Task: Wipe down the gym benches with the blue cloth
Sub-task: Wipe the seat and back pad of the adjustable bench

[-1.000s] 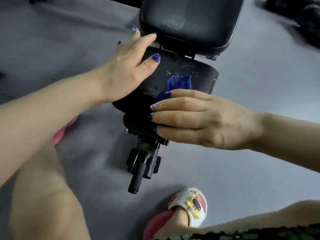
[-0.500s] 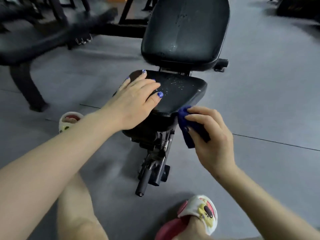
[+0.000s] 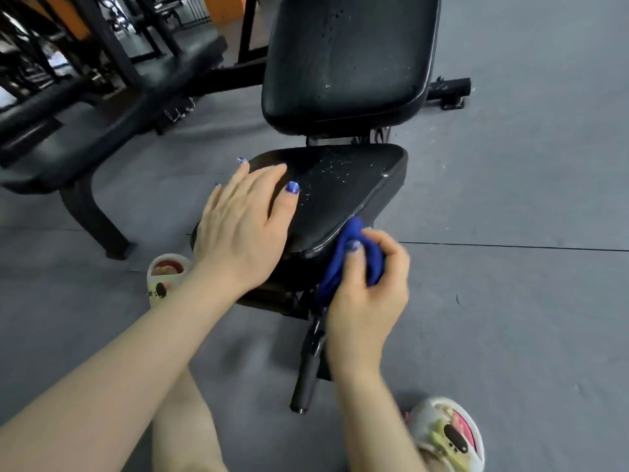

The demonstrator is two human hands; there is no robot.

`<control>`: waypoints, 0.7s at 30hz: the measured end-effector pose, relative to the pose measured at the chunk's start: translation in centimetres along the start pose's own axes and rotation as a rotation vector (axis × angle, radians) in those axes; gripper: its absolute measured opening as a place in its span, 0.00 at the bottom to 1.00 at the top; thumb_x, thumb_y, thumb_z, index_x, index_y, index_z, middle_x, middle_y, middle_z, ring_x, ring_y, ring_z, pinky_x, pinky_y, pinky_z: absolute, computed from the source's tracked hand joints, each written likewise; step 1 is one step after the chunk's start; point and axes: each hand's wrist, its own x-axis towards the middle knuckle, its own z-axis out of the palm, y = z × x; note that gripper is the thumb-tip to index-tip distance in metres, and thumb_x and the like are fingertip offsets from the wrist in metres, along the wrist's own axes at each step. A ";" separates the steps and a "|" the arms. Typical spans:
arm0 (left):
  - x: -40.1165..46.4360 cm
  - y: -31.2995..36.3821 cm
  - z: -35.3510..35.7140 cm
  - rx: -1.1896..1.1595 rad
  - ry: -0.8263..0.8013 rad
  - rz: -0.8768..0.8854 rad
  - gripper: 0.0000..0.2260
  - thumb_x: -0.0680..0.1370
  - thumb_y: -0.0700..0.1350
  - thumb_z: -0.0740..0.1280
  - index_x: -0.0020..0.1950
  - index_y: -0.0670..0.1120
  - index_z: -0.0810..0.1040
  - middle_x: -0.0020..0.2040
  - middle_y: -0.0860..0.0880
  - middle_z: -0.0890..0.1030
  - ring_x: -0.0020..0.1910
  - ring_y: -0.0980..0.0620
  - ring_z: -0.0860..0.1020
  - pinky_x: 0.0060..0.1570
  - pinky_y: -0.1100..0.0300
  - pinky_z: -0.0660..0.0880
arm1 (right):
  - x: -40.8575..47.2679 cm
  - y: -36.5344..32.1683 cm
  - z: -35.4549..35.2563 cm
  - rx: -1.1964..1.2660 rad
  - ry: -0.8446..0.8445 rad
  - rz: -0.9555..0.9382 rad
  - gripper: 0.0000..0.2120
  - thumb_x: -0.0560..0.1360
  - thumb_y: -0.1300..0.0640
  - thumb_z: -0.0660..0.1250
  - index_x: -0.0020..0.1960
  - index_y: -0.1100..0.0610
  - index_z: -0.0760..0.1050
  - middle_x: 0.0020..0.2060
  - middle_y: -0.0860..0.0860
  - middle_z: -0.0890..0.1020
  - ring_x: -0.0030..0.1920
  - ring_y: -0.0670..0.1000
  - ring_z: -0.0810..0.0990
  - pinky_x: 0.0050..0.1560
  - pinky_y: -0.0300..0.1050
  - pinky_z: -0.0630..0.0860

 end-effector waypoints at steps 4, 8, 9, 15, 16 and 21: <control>-0.2 -0.2 0.2 0.002 0.021 0.003 0.27 0.80 0.61 0.44 0.75 0.53 0.64 0.74 0.54 0.67 0.77 0.52 0.55 0.75 0.47 0.54 | 4.3 -0.1 -0.9 -0.074 -0.132 0.131 0.06 0.77 0.62 0.65 0.51 0.53 0.77 0.51 0.51 0.80 0.53 0.50 0.78 0.59 0.56 0.74; -0.2 -0.3 0.2 -0.017 0.041 0.001 0.28 0.79 0.60 0.43 0.76 0.53 0.62 0.75 0.52 0.66 0.77 0.52 0.54 0.75 0.47 0.53 | 2.7 -2.5 -2.9 -0.308 -0.490 -0.386 0.08 0.75 0.65 0.67 0.53 0.58 0.78 0.53 0.50 0.77 0.55 0.49 0.75 0.58 0.36 0.70; -0.3 -0.4 0.2 -0.024 0.041 -0.007 0.28 0.79 0.59 0.43 0.76 0.53 0.61 0.75 0.52 0.66 0.78 0.53 0.54 0.75 0.48 0.52 | 2.4 -2.9 -3.1 -0.360 -0.571 -0.496 0.08 0.74 0.64 0.67 0.53 0.59 0.79 0.53 0.51 0.76 0.54 0.49 0.75 0.58 0.34 0.69; -0.5 -0.1 0.0 -0.016 0.010 -0.031 0.28 0.79 0.60 0.42 0.78 0.53 0.58 0.77 0.52 0.63 0.78 0.54 0.51 0.76 0.50 0.48 | 7.8 -3.9 -1.7 -0.594 -0.802 -0.613 0.10 0.72 0.65 0.66 0.51 0.56 0.80 0.51 0.51 0.77 0.51 0.53 0.74 0.52 0.33 0.65; -0.5 -0.2 0.0 -0.010 -0.001 -0.033 0.28 0.79 0.60 0.42 0.78 0.53 0.57 0.77 0.52 0.62 0.78 0.54 0.50 0.76 0.50 0.48 | 9.2 -3.4 -1.4 -0.624 -0.773 -0.570 0.10 0.73 0.65 0.66 0.50 0.55 0.80 0.50 0.50 0.78 0.52 0.54 0.75 0.53 0.35 0.66; -0.3 -0.2 -0.1 0.038 -0.056 -0.047 0.24 0.83 0.58 0.44 0.78 0.54 0.55 0.77 0.52 0.61 0.78 0.54 0.48 0.76 0.49 0.46 | 12.0 -1.7 -0.8 -0.573 -0.562 -0.277 0.09 0.75 0.65 0.66 0.50 0.55 0.80 0.51 0.50 0.79 0.54 0.52 0.77 0.55 0.36 0.69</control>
